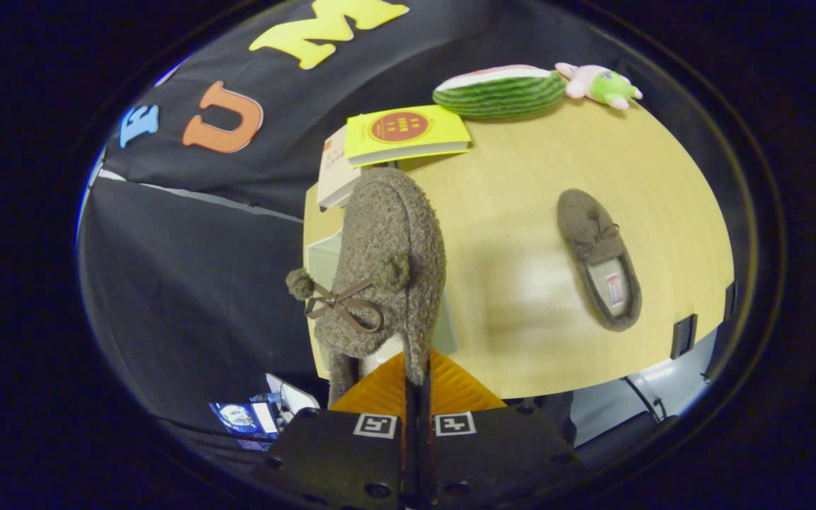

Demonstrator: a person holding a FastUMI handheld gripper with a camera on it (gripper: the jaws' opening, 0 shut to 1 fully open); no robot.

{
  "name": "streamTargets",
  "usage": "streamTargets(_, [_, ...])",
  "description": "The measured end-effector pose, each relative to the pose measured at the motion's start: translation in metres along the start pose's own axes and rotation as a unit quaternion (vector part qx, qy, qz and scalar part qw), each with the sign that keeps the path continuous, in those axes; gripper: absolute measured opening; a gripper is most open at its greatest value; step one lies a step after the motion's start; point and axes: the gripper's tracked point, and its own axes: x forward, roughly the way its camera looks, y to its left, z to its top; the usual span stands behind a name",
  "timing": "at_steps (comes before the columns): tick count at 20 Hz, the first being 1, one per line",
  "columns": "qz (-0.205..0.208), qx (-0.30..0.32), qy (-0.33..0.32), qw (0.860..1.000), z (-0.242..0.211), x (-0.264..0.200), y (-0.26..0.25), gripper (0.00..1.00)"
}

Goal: Open the storage box then place both shoes into the box .Put the left shoe in first, then the right shoe, with the right side of both shoes facing outward in a uniform manner.

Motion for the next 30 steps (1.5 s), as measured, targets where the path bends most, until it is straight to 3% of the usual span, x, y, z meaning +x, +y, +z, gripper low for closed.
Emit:
streamTargets(5, [0.01, -0.034, 0.011, 0.999, 0.004, 0.045, 0.076, 0.06])
streamTargets(10, [-0.013, -0.043, 0.05, 0.998, -0.016, 0.112, 0.108, 0.06])
streamTargets(20, [-0.084, -0.026, 0.107, 0.99, -0.037, 0.214, 0.079, 0.06])
streamTargets(26, [-0.087, -0.002, 0.125, 0.988, -0.043, 0.237, 0.075, 0.07])
streamTargets(28, [-0.077, -0.004, 0.122, 0.989, -0.039, 0.238, 0.078, 0.16])
streamTargets(30, [-0.058, 0.001, 0.122, 0.991, -0.039, 0.236, 0.085, 0.4])
